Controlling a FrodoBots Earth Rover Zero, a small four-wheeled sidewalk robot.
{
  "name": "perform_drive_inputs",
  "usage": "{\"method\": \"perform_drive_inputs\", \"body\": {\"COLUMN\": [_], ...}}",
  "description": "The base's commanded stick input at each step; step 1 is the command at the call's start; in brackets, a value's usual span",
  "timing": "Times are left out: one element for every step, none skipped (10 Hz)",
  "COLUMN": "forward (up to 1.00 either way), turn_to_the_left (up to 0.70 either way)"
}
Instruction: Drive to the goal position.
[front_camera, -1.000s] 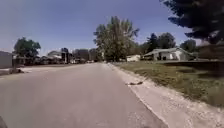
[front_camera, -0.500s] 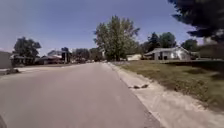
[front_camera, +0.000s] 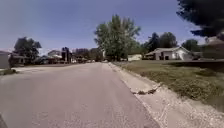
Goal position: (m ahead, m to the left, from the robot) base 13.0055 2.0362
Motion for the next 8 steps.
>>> {"method": "perform_drive_inputs", "body": {"forward": [0.7,0.7,0.7,0.7,0.7,0.7,0.7,0.7], "turn_to_the_left": [0.0,0.0,0.0,0.0,0.0,0.0,0.0,0.0]}}
